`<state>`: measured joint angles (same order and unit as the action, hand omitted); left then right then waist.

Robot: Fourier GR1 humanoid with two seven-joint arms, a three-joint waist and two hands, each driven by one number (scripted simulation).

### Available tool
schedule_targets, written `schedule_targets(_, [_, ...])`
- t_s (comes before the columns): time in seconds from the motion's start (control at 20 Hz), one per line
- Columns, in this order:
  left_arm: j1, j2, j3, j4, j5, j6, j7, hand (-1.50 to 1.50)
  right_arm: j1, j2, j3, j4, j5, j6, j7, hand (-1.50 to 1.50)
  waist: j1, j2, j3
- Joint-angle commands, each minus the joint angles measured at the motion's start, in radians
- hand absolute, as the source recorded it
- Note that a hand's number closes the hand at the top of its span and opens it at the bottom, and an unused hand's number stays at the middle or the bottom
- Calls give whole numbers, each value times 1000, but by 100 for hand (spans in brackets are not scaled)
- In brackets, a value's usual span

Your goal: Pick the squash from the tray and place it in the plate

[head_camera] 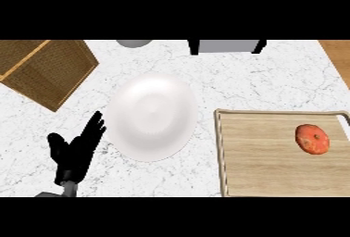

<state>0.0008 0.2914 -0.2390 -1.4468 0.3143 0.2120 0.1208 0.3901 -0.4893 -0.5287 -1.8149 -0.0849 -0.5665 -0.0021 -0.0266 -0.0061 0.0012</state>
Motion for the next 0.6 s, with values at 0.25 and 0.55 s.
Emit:
schedule_targets(0.25, [-2, -31, -40, 36, -26, -2, 26, 0, 192, -239, 101, -158, 106, 238, 415, -150, 25, 13, -6])
schedule_targets(0.55, [-35, -19, -1, 35, -8, -20, 64, 0, 69, -323, 207, -186, 198, 289, 717, -150, 45, 12, -3])
